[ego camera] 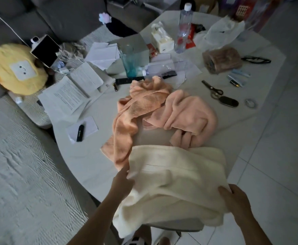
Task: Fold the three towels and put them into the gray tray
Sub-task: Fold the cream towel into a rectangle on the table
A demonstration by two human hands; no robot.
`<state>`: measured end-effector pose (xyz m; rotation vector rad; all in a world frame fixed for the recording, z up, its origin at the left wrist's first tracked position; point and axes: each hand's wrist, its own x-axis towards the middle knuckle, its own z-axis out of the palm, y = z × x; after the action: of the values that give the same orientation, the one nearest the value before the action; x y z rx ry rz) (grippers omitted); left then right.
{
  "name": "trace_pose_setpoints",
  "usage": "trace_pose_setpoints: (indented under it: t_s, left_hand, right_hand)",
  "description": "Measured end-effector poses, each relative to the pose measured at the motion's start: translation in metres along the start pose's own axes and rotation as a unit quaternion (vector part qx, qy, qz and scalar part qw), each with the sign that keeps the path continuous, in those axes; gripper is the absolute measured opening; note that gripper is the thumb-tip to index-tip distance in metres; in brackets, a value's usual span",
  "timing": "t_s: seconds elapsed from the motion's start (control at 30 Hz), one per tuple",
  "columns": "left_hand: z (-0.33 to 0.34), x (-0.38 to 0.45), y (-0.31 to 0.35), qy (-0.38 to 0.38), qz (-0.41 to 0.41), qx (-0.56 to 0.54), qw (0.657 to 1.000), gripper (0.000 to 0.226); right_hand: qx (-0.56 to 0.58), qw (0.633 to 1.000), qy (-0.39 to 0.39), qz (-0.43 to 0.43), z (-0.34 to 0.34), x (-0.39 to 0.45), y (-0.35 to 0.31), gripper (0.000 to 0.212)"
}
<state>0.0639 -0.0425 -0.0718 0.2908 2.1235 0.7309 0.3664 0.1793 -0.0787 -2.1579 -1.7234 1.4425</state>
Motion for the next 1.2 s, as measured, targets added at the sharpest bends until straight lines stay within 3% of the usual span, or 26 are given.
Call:
trace_pose_setpoints:
  t_s: [0.13, 0.2, 0.37, 0.5, 0.6, 0.77, 0.87, 0.97, 1.13, 1.2]
  left_hand:
    - [0.002, 0.013, 0.013, 0.112, 0.086, 0.034, 0.989, 0.037]
    - [0.005, 0.02, 0.025, 0.116, 0.075, 0.027, 0.99, 0.019]
    - [0.013, 0.022, 0.025, 0.054, 0.034, -0.036, 0.997, 0.04]
    - [-0.002, 0.017, 0.005, 0.153, 0.046, -0.009, 0.987, 0.026]
    - [-0.023, 0.023, -0.002, 0.223, 0.03, 0.012, 0.974, 0.014]
    - [-0.061, 0.061, 0.006, 0.269, -0.005, 0.04, 0.962, 0.022]
    - [-0.08, 0.084, 0.018, 0.267, -0.002, 0.057, 0.962, 0.017]
    - [-0.083, 0.083, 0.022, 0.239, 0.017, -0.035, 0.97, 0.017]
    - [-0.068, 0.029, 0.002, 0.089, -0.009, -0.222, 0.971, 0.019]
    - [-0.069, 0.011, -0.007, 0.035, -0.036, -0.274, 0.961, 0.043]
  right_hand:
    - [0.017, 0.997, 0.06, -0.053, 0.008, 0.007, -0.028, 0.04]
    - [0.007, 0.998, 0.05, -0.049, 0.012, 0.01, -0.04, 0.043]
    - [-0.087, 0.992, 0.024, -0.083, 0.024, -0.003, -0.042, 0.038]
    - [-0.119, 0.99, -0.029, -0.068, 0.045, -0.011, -0.041, 0.056]
    - [-0.087, 0.991, -0.038, -0.092, 0.061, -0.005, -0.068, 0.055]
    - [-0.029, 0.973, -0.083, -0.215, 0.091, 0.008, -0.153, 0.038]
    - [0.001, 0.968, -0.05, -0.246, 0.094, 0.017, -0.188, 0.033]
    - [0.038, 0.975, -0.017, -0.218, 0.084, 0.019, -0.19, 0.021]
    - [0.046, 0.991, -0.033, -0.123, 0.051, -0.003, -0.123, 0.017]
    - [0.089, 0.99, -0.04, -0.104, 0.024, -0.015, -0.094, 0.015]
